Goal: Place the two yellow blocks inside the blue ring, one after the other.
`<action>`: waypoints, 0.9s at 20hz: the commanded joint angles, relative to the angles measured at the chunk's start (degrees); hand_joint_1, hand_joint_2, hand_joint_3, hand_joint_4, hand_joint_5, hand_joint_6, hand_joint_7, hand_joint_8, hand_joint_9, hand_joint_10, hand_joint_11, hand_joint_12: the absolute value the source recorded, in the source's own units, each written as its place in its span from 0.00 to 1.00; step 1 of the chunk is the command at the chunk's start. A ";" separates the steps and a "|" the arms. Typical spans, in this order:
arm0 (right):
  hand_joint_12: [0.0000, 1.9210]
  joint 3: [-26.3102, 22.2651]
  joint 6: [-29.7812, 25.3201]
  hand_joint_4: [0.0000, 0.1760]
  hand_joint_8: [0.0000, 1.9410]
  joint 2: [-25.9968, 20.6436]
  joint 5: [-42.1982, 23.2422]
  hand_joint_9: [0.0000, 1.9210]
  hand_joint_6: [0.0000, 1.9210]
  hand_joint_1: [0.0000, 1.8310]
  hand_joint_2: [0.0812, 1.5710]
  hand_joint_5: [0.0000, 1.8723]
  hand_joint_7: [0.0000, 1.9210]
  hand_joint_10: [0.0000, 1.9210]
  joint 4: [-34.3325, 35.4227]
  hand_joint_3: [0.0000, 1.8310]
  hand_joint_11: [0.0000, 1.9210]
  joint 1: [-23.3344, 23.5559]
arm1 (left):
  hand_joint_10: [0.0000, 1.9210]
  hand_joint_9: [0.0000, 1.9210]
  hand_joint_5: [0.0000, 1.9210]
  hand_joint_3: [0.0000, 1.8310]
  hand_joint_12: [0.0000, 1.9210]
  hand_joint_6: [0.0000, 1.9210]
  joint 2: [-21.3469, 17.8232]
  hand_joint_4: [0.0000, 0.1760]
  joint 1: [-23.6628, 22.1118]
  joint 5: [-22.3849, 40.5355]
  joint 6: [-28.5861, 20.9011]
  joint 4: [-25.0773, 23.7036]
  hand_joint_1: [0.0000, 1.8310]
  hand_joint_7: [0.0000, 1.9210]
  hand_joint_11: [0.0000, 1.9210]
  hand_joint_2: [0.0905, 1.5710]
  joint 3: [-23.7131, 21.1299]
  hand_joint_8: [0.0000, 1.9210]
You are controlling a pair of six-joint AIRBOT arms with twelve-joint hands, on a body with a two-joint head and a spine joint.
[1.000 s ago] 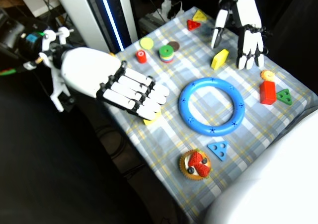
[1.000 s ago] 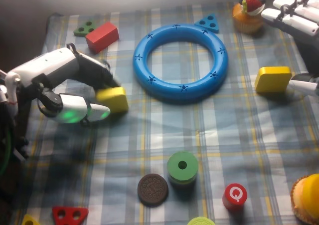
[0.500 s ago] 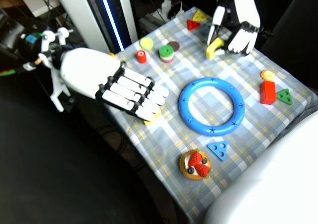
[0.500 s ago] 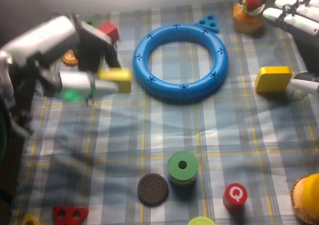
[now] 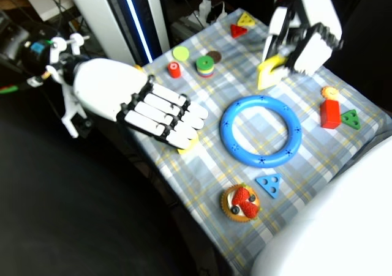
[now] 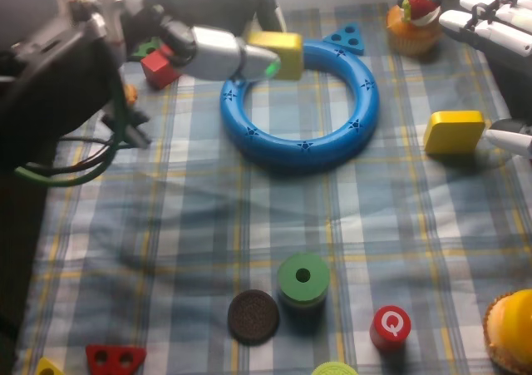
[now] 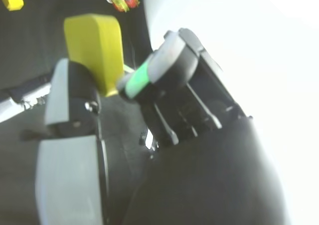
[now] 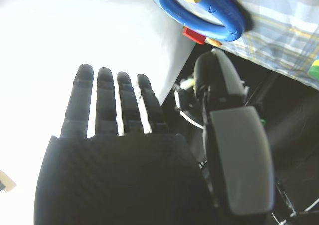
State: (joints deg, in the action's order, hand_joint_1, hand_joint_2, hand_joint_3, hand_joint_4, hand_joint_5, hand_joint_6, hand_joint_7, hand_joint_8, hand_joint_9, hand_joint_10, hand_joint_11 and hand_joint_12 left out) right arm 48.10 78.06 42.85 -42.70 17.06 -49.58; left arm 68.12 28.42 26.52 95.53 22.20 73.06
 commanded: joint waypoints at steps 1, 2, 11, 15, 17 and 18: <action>0.00 0.19 -0.17 0.09 0.00 -0.06 -7.17 0.00 0.00 0.32 0.82 0.00 0.00 0.00 -0.57 0.00 0.00 0.35 | 0.96 0.34 0.50 0.00 1.00 0.45 0.67 0.00 -0.96 3.23 -0.57 0.48 0.67 0.43 0.09 0.73 0.95 0.77; 0.00 0.26 -0.17 0.07 0.00 0.09 -7.17 0.00 0.00 0.32 0.81 0.00 0.00 0.00 -0.58 0.00 0.00 0.35 | 0.91 0.32 0.48 0.00 1.00 0.47 2.37 0.00 -1.48 1.20 -0.55 2.03 0.67 0.44 0.03 0.73 3.16 0.76; 0.00 0.53 -0.22 0.02 0.00 0.97 -7.17 0.00 0.00 0.30 0.82 0.00 0.00 0.00 -0.61 0.00 0.00 0.39 | 0.16 0.04 0.11 0.00 0.49 0.03 6.57 0.41 -1.55 -2.56 0.97 8.09 0.40 0.12 0.00 0.71 8.12 0.01; 0.00 0.85 -0.38 0.08 0.00 1.46 -6.89 0.00 0.00 0.27 0.81 0.00 0.00 0.00 -0.63 0.00 0.00 0.39 | 0.04 0.04 0.10 0.00 0.45 0.00 2.99 0.48 -1.26 2.70 0.89 6.36 0.37 0.05 0.00 0.72 3.56 0.00; 0.00 1.54 -0.74 0.06 0.00 2.09 -5.73 0.00 0.00 0.28 0.80 0.00 0.00 0.00 -0.63 0.00 0.00 0.66 | 0.02 0.03 0.09 0.00 0.37 0.00 0.24 0.41 -0.48 7.13 -2.00 3.00 0.33 0.05 0.00 0.75 0.30 0.00; 0.00 2.14 -1.22 0.02 0.00 2.60 -5.05 0.00 0.00 0.28 0.80 0.00 0.00 0.00 -0.63 0.00 0.00 0.86 | 0.01 0.01 0.08 0.00 0.28 0.00 -1.05 0.42 -0.01 9.44 -4.56 1.03 0.30 0.04 0.00 0.77 -1.02 0.00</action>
State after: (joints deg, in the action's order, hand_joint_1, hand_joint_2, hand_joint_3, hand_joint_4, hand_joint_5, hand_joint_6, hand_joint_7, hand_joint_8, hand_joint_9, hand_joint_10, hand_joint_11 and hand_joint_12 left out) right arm 50.57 76.62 45.84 -41.50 17.08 -49.52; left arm 66.13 29.21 28.51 90.35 22.98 71.00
